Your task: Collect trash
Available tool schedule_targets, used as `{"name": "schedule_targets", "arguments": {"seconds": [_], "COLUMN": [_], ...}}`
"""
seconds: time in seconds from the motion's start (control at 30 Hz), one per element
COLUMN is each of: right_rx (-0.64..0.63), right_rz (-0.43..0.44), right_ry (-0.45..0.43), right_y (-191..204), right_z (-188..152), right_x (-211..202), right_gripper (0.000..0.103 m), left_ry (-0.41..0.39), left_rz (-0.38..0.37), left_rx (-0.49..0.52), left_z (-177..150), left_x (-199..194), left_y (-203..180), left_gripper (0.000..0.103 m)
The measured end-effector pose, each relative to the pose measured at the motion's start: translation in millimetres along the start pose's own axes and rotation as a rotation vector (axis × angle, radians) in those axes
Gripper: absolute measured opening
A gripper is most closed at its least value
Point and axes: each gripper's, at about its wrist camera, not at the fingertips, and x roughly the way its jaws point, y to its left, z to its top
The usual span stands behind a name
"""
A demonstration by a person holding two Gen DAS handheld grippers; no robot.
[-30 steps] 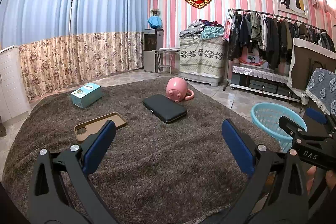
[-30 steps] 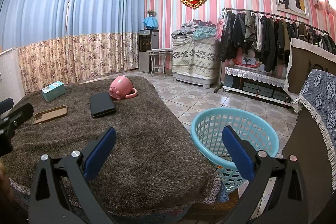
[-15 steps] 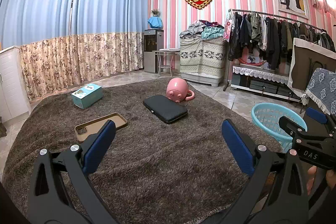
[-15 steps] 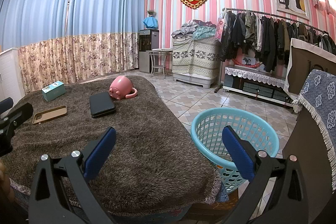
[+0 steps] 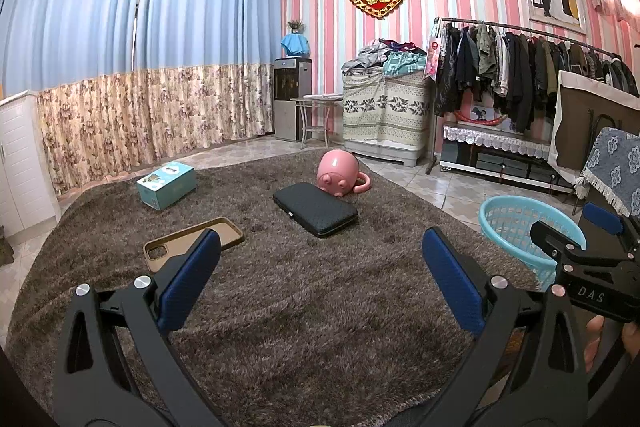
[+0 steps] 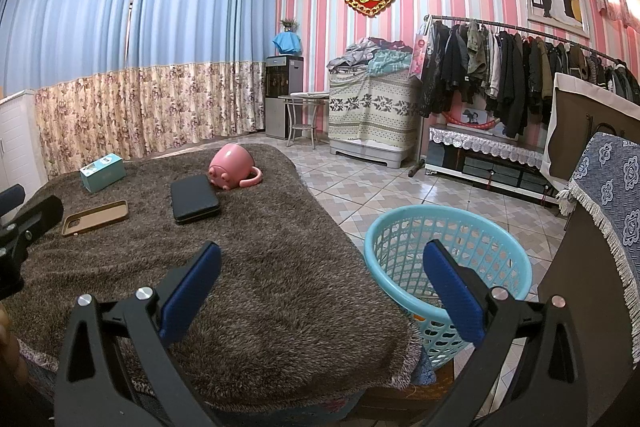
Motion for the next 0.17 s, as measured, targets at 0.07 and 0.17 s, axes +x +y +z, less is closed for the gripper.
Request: {"name": "schedule_targets", "arguments": {"seconds": [0.07, 0.17], "right_rx": [0.000, 0.000], "right_rz": [0.000, 0.000], "right_ry": [0.000, 0.000], "right_y": [-0.2, -0.1], "right_z": [0.2, 0.3], "right_x": [0.0, -0.1], "right_gripper": [0.099, 0.099], "left_ry": [-0.003, 0.000], "left_rz": [0.000, -0.001], "left_rx": [0.003, 0.001], "left_z": [0.6, 1.7], "left_x": [-0.6, -1.1], "left_y": [-0.3, -1.5], "left_gripper": [0.098, 0.098]}}
